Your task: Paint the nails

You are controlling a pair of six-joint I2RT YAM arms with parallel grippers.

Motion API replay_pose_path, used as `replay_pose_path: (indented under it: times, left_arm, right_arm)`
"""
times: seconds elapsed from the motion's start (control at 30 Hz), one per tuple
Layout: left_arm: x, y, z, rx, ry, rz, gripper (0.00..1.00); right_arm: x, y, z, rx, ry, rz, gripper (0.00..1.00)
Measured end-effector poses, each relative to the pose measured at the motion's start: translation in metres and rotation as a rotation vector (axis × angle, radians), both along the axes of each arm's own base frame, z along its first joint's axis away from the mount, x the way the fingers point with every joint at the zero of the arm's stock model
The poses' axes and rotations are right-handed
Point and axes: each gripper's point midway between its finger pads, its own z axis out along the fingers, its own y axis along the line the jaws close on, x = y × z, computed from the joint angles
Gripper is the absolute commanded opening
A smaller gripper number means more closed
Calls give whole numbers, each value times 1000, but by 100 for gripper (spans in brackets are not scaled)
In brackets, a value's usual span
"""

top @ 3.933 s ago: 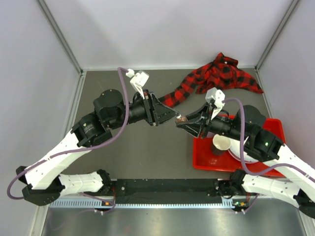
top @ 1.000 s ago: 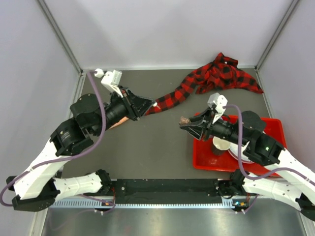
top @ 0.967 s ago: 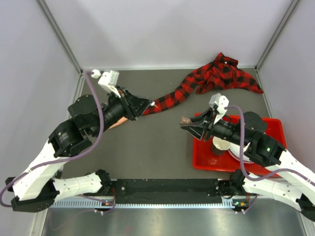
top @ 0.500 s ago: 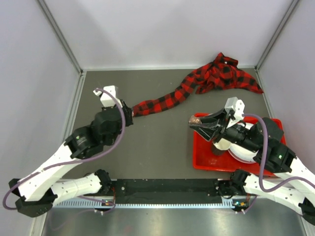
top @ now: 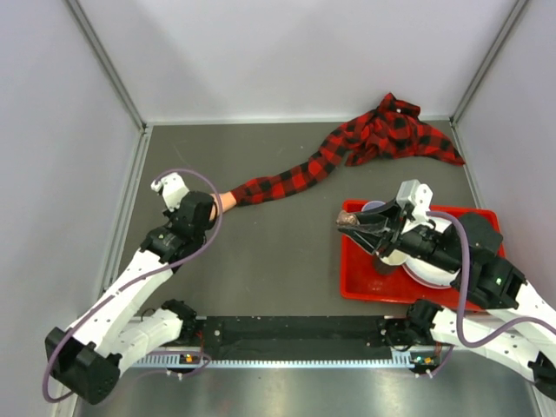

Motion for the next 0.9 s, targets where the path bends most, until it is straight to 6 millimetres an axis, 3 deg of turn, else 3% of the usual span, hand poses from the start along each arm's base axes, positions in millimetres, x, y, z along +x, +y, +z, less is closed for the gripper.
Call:
replay_pose_path:
  times: [0.63, 0.9]
  left_arm:
    - [23, 65, -55, -29, -46, 269, 0]
    - [25, 75, -79, -77, -29, 304, 0]
  right_arm:
    - [9, 4, -16, -49, -18, -22, 0]
    - [14, 10, -26, -73, -5, -22, 0]
